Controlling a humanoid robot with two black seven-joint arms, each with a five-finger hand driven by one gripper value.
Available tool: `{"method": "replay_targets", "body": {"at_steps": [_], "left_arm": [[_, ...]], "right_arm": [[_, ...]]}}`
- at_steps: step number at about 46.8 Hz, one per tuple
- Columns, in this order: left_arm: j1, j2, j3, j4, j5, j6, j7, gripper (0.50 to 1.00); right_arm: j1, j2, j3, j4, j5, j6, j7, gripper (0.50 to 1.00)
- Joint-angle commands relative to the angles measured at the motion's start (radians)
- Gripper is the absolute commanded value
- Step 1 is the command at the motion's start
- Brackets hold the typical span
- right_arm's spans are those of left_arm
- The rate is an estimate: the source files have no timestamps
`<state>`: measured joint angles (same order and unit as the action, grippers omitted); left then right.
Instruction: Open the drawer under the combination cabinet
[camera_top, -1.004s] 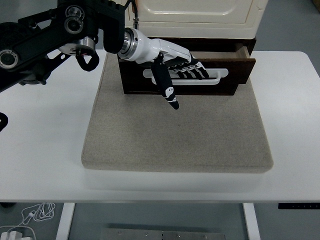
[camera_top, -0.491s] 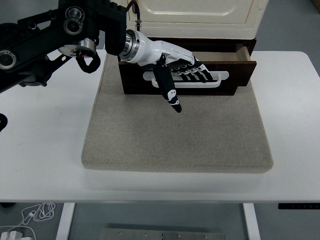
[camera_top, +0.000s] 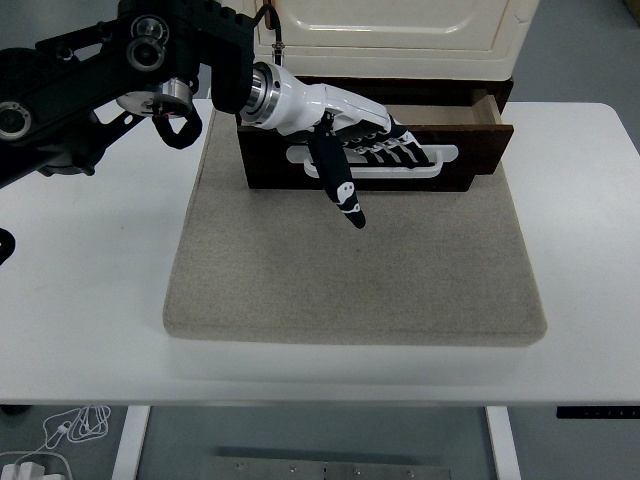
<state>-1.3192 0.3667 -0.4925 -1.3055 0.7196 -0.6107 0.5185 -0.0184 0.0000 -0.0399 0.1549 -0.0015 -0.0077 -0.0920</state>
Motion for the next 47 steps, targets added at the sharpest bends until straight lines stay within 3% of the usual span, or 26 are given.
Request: {"method": "replay_targets", "body": {"at_steps": [1,47], "left_arm": [[0.000,0.000,0.000,0.000,0.000,0.000,0.000,1.000],[0.002,0.034,-0.003,0.015,-0.002,0.000,-0.002,1.000]], "right_arm": [[0.000,0.000,0.000,0.000,0.000,0.000,0.000,0.928],[0.000,0.000,0.000,0.000,0.000,0.000,0.000,0.928]]}}
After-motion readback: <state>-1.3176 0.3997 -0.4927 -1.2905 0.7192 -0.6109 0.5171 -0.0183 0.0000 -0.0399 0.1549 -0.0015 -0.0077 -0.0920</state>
